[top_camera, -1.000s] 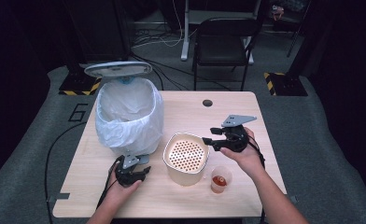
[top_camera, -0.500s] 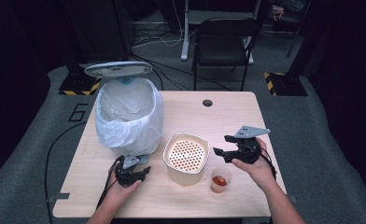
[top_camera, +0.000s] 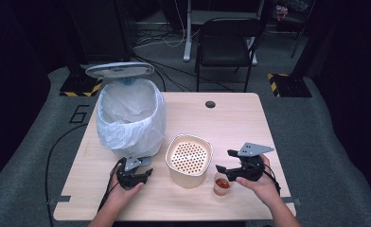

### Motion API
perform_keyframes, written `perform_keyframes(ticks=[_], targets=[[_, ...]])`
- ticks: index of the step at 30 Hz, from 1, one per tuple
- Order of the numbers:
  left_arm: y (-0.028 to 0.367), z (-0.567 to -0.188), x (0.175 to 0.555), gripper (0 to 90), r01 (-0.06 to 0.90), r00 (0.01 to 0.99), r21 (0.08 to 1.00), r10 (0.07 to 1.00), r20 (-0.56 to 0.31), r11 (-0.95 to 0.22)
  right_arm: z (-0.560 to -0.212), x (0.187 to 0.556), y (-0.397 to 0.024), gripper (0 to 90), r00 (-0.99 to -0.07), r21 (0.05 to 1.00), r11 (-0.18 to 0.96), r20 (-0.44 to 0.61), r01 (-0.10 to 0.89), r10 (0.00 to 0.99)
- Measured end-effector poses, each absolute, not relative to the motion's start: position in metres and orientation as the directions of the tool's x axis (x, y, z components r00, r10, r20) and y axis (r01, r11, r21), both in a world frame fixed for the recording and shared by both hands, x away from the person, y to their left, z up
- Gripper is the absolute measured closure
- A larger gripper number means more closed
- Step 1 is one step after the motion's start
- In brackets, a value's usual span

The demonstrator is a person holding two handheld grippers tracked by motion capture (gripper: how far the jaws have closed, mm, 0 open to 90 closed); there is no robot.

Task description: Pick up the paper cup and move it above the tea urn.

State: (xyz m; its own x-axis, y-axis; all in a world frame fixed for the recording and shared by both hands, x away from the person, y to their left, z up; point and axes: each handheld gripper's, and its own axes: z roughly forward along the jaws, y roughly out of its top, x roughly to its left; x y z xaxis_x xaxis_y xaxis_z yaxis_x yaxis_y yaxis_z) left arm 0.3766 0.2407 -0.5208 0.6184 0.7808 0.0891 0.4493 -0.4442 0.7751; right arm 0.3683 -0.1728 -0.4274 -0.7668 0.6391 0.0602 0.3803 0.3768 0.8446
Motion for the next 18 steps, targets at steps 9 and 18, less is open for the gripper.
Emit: perform_keyframes(ticks=[9,18], targets=[[0.240,-0.521,0.377,40.9,0.452,0.619,0.776,0.781,0.082,-0.440,-0.446,0.357,-0.180,19.3,-0.773,0.850,0.366,0.072,0.378,0.631],[0.240,-0.521,0.376,40.8,0.456,0.618,0.774,0.782,0.080,-0.439,-0.461,0.347,-0.179,15.2,-0.784,0.850,0.355,0.106,0.391,0.611]])
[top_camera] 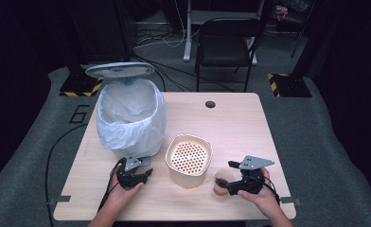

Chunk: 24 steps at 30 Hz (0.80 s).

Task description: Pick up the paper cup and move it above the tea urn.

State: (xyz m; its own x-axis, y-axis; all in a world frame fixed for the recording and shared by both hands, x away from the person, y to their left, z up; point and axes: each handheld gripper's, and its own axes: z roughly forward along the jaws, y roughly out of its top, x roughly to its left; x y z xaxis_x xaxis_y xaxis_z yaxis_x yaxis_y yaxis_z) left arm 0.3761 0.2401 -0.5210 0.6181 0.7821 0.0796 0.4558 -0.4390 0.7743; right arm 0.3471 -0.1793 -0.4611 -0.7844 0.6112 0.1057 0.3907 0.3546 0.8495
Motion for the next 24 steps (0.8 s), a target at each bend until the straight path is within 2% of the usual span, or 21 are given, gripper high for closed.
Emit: perform_keyframes(ticks=[12,24], targets=[[0.240,-0.521,0.376,40.8,0.456,0.617,0.776,0.783,0.077,-0.436,-0.453,0.338,-0.179,14.5,-0.796,0.869,0.330,0.112,0.369,0.595],[0.240,-0.521,0.376,40.8,0.454,0.617,0.777,0.783,0.078,-0.436,-0.480,0.337,-0.172,17.0,-0.806,0.830,0.395,0.105,0.394,0.582]])
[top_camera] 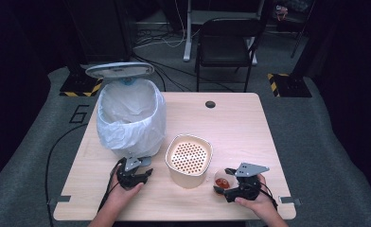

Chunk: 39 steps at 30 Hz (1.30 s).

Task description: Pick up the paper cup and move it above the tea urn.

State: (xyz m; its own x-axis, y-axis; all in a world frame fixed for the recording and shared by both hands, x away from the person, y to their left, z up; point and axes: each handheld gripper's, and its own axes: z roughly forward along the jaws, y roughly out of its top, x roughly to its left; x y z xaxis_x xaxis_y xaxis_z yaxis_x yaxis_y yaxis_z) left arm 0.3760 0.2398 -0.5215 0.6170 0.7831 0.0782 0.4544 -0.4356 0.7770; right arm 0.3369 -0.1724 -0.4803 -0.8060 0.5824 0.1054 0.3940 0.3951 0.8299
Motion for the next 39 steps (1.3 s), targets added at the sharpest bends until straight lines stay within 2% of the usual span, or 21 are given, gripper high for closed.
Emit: perform_keyframes(ticks=[5,9,15,17,25,39], targets=[[0.240,-0.521,0.376,40.8,0.457,0.618,0.774,0.782,0.078,-0.438,-0.488,0.338,-0.172,19.9,-0.814,0.818,0.427,0.084,0.386,0.575],[0.240,-0.521,0.376,40.9,0.455,0.617,0.777,0.783,0.077,-0.435,-0.492,0.339,-0.169,25.4,-0.813,0.802,0.439,0.097,0.405,0.574],[0.240,-0.521,0.376,40.9,0.457,0.618,0.774,0.782,0.079,-0.438,-0.490,0.341,-0.168,37.3,-0.824,0.795,0.475,0.055,0.378,0.564],[0.240,-0.521,0.376,40.8,0.456,0.616,0.775,0.784,0.079,-0.437,-0.489,0.341,-0.169,38.8,-0.825,0.791,0.486,0.042,0.372,0.563],[0.239,-0.522,0.376,40.8,0.455,0.613,0.776,0.786,0.083,-0.437,-0.476,0.356,-0.178,40.7,-0.813,0.792,0.476,0.045,0.384,0.581],[0.240,-0.521,0.376,40.8,0.448,0.620,0.778,0.780,0.085,-0.441,-0.424,0.395,-0.190,41.9,-0.783,0.836,0.435,-0.010,0.335,0.622]])
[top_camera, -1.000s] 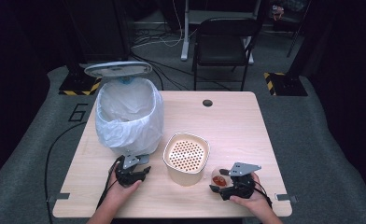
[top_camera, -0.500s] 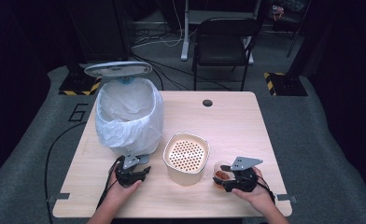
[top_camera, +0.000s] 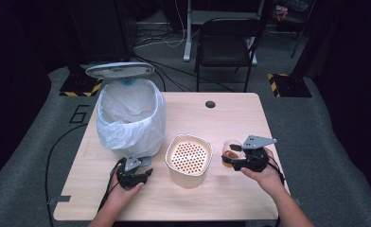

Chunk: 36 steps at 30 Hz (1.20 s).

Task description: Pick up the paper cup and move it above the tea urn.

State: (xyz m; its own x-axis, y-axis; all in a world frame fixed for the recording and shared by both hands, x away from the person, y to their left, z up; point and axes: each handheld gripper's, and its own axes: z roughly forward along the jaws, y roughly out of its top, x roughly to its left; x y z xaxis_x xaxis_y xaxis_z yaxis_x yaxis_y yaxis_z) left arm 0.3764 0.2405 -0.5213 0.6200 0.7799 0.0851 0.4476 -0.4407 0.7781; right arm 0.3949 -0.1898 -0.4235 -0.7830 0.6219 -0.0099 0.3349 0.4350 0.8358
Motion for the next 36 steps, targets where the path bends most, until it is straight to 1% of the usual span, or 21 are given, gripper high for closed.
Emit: perform_keyframes(ticks=[9,13,19,22,28,29,34,36], targets=[[0.241,-0.521,0.376,40.8,0.450,0.616,0.779,0.783,0.084,-0.437,-0.406,0.429,-0.184,43.3,-0.772,0.851,0.406,-0.001,0.333,0.636],[0.241,-0.521,0.377,40.8,0.449,0.620,0.779,0.780,0.081,-0.438,-0.402,0.443,-0.179,44.1,-0.769,0.844,0.427,-0.028,0.324,0.639],[0.241,-0.521,0.377,40.9,0.451,0.618,0.778,0.782,0.082,-0.438,-0.400,0.459,-0.166,44.5,-0.771,0.839,0.436,-0.033,0.324,0.636],[0.241,-0.521,0.377,40.9,0.446,0.618,0.778,0.781,0.089,-0.442,-0.398,0.466,-0.158,44.6,-0.786,0.843,0.448,-0.050,0.297,0.617],[0.241,-0.521,0.377,40.9,0.449,0.621,0.778,0.779,0.082,-0.439,-0.392,0.469,-0.146,44.6,-0.795,0.848,0.460,-0.077,0.265,0.602],[0.240,-0.522,0.376,40.9,0.460,0.615,0.780,0.786,0.064,-0.423,-0.390,0.470,-0.145,44.6,-0.798,0.846,0.466,-0.085,0.258,0.596],[0.241,-0.521,0.377,40.9,0.450,0.620,0.779,0.780,0.079,-0.437,-0.381,0.471,-0.139,44.7,-0.808,0.851,0.475,-0.109,0.226,0.579],[0.239,-0.522,0.376,40.8,0.467,0.611,0.781,0.790,0.055,-0.415,-0.378,0.471,-0.138,44.9,-0.810,0.848,0.484,-0.121,0.216,0.574]])
